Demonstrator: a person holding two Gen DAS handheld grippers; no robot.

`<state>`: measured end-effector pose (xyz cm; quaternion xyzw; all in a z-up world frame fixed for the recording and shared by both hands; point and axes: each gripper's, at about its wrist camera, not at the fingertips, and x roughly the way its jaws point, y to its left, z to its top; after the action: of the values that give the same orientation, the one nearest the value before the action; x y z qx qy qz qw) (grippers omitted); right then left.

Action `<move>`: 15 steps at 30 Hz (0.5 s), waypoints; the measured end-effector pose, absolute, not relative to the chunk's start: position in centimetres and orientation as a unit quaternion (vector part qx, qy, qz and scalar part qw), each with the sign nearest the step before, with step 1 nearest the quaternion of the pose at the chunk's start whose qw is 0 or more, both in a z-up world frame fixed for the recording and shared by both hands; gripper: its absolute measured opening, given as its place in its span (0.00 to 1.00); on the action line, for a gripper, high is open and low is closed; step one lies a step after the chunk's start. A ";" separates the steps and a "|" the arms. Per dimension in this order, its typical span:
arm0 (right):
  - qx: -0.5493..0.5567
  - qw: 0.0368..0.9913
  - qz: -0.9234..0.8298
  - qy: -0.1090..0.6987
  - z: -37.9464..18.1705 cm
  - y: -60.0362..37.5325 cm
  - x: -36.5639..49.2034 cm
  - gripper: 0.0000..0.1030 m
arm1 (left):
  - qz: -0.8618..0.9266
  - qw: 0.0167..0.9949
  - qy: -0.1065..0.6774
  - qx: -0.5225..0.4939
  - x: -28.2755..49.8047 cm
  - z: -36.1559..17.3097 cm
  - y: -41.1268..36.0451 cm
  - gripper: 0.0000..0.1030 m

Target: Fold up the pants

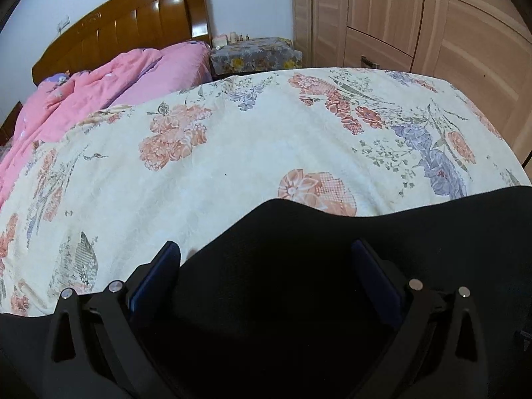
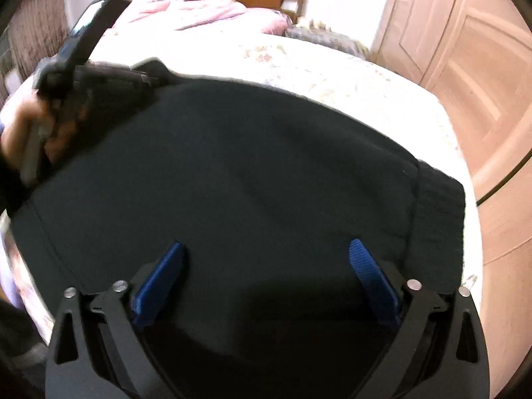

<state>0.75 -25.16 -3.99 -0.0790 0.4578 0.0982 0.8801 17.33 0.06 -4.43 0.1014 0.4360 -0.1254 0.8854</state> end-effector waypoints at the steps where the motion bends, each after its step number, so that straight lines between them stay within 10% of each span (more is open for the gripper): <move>1: -0.052 0.880 0.106 0.459 -4.1 -26.5 0.5 0.95 | -0.125 0.885 0.436 0.101 17.3 -4.4 0.1 0.99; 15: -0.088 0.851 0.137 0.499 -2.5 -26.2 11.4 0.95 | -0.104 0.892 0.419 0.131 16.8 -4.2 -0.8 0.99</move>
<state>11.42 -26.23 -2.55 -0.0875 0.4989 0.1365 0.8514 16.76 -0.77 -4.22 0.1312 0.4188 -0.1044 0.8925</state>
